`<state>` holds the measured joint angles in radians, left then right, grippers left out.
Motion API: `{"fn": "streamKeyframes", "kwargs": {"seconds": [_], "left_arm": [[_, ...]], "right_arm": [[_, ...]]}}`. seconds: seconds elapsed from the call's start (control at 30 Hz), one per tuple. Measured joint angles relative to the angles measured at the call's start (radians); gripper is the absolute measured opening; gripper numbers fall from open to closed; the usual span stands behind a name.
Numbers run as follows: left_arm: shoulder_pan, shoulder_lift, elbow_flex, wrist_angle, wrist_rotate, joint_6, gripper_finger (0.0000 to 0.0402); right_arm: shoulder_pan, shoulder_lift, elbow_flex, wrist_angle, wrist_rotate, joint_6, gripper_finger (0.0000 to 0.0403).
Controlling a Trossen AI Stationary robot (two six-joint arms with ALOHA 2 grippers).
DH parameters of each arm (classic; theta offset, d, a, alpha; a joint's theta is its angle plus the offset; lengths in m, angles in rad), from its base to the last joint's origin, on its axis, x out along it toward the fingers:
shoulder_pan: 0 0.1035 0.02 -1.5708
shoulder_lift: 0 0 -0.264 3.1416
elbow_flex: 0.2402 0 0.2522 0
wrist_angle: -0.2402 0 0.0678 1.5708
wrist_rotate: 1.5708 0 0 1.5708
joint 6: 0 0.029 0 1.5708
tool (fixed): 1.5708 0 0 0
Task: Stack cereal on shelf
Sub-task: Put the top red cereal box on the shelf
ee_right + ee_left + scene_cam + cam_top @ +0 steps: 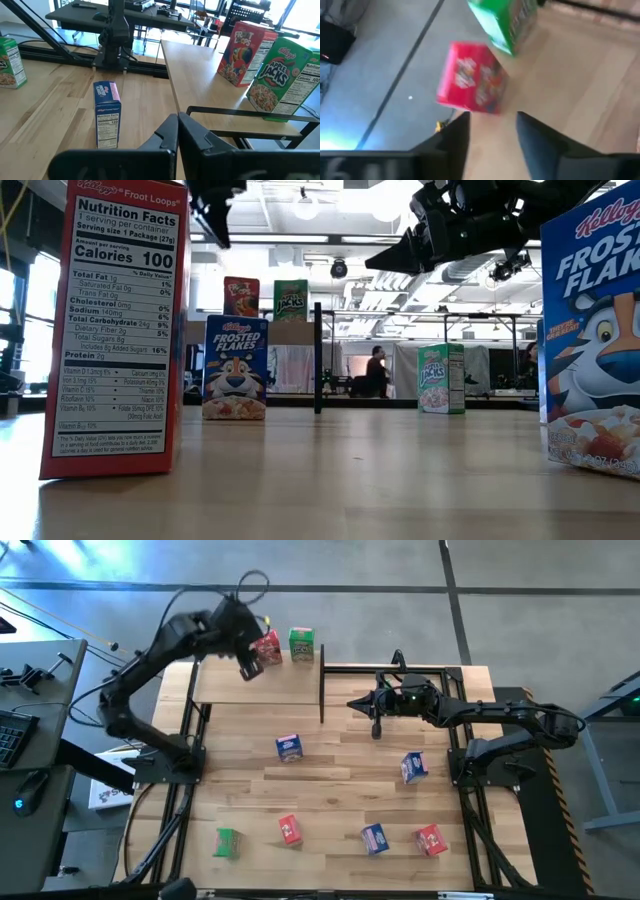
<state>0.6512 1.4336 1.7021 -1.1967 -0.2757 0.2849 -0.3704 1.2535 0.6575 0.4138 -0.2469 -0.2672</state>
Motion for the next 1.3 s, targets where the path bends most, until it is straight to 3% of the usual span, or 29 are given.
{"fn": "streamKeyframes", "kwargs": {"seconds": [0.1, 0.23, 0.33, 0.43, 0.67, 0.93, 1.3], "left_arm": [[-0.003, -0.095, -0.213, 0.129, -0.027, -0.064, 0.0077], [0.034, -0.226, -0.513, 0.423, -0.093, -0.159, 0.0011], [0.076, -0.287, -0.694, 0.706, -0.117, -0.215, 0.001], [0.121, -0.305, -0.799, 0.88, -0.06, -0.23, 0.0013], [0.193, -0.263, -0.864, 1.074, 0.006, -0.239, 0.0005], [0.239, -0.17, -0.864, 1.176, 0.11, -0.228, 0.0005], [0.27, -0.124, -0.864, 1.269, 0.118, -0.17, 0.0005]], "right_arm": [[0.0, 0.0, 0.0, -0.006, 0.0, -0.004, 0.0], [0.0, 0.0, 0.0, -0.007, 0.0, -0.014, 0.0], [0.0, 0.0, 0.0, -0.006, 0.0, -0.021, 0.0], [0.0, 0.0, 0.0, -0.007, 0.0, -0.018, 0.0], [0.0, 0.0, 0.0, -0.007, 0.0, 0.0, 0.0], [0.0, 0.0, 0.0, -0.007, 0.0, 0.005, 0.0], [0.0, 0.0, 0.0, -0.015, 0.0, 0.005, 0.0]]}}
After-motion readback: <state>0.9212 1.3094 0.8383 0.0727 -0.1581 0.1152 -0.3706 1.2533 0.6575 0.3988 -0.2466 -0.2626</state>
